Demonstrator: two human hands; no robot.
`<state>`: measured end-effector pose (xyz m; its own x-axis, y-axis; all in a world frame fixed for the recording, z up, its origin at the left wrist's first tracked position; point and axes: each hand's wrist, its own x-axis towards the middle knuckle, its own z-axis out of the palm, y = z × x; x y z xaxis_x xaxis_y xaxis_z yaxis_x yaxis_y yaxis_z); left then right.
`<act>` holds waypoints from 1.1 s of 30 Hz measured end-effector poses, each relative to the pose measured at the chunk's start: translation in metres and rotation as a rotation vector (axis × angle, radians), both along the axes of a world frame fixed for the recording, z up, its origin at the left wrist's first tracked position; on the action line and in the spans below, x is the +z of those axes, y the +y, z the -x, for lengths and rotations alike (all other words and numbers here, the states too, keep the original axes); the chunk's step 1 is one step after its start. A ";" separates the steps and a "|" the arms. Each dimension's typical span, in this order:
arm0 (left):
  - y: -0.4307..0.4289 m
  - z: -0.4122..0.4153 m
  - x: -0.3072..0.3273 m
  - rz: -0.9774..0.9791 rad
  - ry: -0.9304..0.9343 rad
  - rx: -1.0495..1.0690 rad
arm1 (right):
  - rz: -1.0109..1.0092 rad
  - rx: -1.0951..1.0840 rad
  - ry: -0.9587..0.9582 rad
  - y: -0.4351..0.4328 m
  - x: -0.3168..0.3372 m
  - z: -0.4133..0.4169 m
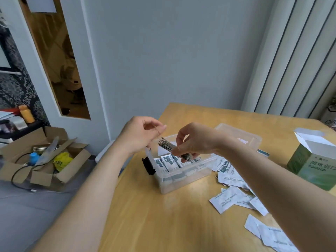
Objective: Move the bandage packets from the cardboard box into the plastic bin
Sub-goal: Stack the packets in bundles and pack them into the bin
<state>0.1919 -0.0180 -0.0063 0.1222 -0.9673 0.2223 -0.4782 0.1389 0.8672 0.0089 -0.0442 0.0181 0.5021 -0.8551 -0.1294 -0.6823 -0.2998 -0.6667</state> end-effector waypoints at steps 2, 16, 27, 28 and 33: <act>0.000 -0.005 -0.007 0.083 -0.195 0.147 | -0.004 -0.003 0.122 -0.001 -0.004 -0.009; 0.005 0.001 -0.033 0.085 -0.424 0.148 | 0.035 -0.004 0.426 0.005 -0.023 -0.059; 0.018 0.006 -0.020 0.139 -0.517 0.095 | -0.018 -0.031 0.265 0.005 -0.020 -0.049; 0.022 0.007 -0.016 0.120 -0.559 0.060 | -0.022 -0.032 0.250 0.005 -0.020 -0.048; 0.028 0.015 -0.005 0.021 -0.700 -0.079 | -0.113 -0.078 0.092 0.003 -0.017 -0.035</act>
<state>0.1772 0.0099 -0.0110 -0.1267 -0.9621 0.2416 -0.9106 0.2094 0.3563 0.0436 -0.0415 0.0012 0.4162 -0.8684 -0.2695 -0.7603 -0.1698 -0.6270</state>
